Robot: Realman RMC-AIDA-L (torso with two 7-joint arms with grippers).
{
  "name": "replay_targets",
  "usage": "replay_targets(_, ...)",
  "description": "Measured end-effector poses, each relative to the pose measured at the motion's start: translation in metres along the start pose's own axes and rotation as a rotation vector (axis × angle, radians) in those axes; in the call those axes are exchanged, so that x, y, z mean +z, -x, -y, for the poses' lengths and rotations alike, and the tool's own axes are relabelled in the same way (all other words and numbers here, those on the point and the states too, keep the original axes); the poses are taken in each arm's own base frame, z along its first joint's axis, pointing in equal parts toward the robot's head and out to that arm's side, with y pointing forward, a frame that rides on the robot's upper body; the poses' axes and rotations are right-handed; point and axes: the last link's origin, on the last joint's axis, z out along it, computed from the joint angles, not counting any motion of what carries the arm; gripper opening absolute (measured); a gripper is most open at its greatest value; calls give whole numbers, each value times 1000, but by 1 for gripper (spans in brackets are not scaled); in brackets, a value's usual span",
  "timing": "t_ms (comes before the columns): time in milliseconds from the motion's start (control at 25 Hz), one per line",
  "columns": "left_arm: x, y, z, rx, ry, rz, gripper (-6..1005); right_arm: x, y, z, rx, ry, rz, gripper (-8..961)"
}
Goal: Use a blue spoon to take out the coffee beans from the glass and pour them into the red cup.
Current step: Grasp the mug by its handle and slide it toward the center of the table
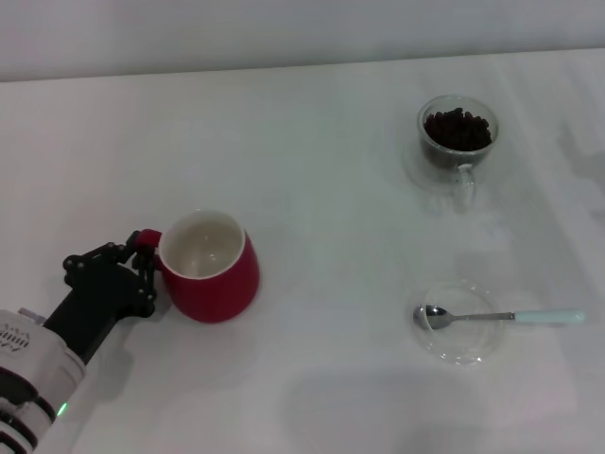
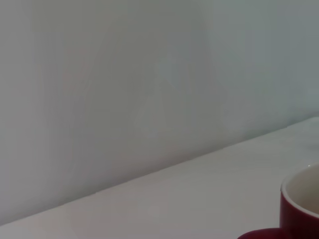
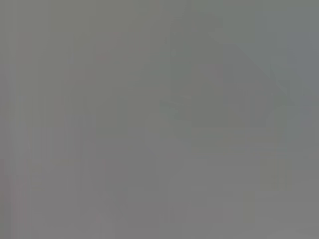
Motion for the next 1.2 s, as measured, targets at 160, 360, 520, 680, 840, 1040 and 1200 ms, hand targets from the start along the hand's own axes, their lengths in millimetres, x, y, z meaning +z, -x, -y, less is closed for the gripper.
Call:
replay_targets(160, 3, -2, -4, 5, 18, -4, 83, 0, 0, 0, -1, 0, 0, 857)
replay_targets(360, 7, -6, -10, 12, 50, -11, 85, 0, 1, 0, -4, 2, 1, 857)
replay_targets(520, 11, -9, -13, 25, 73, -17, 84, 1, 1, 0, -5, 6, 3, 857)
replay_targets(680, 15, -11, -17, 33, 96, -16, 84, 2, 2, 0, -6, 9, 4, 858)
replay_targets(840, 15, -12, -20, 34, 108, -20, 87, 2, 2, 0, -4, 10, 4, 858)
replay_targets(1040, 15, -12, -20, 34, 109, -21, 90, 2, 2, 0, -4, 11, 4, 858)
replay_targets(1200, 15, -13, -21, 31, 111, -25, 92, 2, 1, -1, -3, 11, 3, 858)
